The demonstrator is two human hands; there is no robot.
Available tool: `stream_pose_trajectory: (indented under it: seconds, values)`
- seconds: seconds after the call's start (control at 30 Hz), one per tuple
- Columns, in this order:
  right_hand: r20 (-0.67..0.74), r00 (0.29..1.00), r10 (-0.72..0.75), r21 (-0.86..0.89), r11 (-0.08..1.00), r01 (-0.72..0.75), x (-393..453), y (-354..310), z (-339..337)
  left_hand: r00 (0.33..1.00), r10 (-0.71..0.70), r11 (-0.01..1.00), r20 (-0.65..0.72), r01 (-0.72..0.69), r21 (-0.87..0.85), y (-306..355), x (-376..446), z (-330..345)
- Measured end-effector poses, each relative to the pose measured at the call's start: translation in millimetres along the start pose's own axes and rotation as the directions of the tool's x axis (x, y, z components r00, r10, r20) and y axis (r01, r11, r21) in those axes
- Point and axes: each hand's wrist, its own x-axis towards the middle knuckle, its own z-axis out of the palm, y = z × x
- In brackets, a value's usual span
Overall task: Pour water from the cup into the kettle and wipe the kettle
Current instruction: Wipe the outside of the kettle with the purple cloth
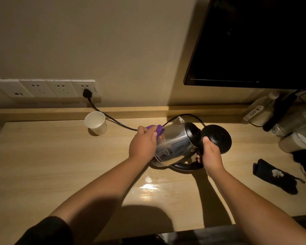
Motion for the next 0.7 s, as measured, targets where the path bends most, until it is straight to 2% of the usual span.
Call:
stream_pose_trajectory:
  seconds: [0.17,0.4,0.5,0.57,0.7]
  values:
    - [-0.031,0.998,-0.050,0.000,0.999,0.051,-5.6,1.5,10.1,0.967,0.214,0.976,-0.139,-0.207,0.063,39.7,-22.9,5.5]
    - [-0.062,0.995,-0.081,-0.026,0.997,0.079,-9.5,3.2,16.8,0.898,0.403,0.908,-0.178,-0.369,0.197,37.7,-35.2,17.2]
    - [-0.038,0.992,-0.118,-0.040,0.992,0.117,-12.1,-1.3,19.4,0.930,0.320,0.943,-0.180,-0.294,0.157,20.4,-35.8,15.2]
    - [-0.049,0.995,-0.089,-0.011,0.996,0.089,-11.5,-1.6,18.8,0.966,0.204,0.975,-0.158,-0.186,0.117,7.3,-35.9,12.8]
    - [-0.064,0.997,-0.043,0.034,0.998,0.045,-12.8,-0.2,18.5,0.989,0.087,0.989,-0.117,-0.072,0.130,-29.8,-32.3,11.1]
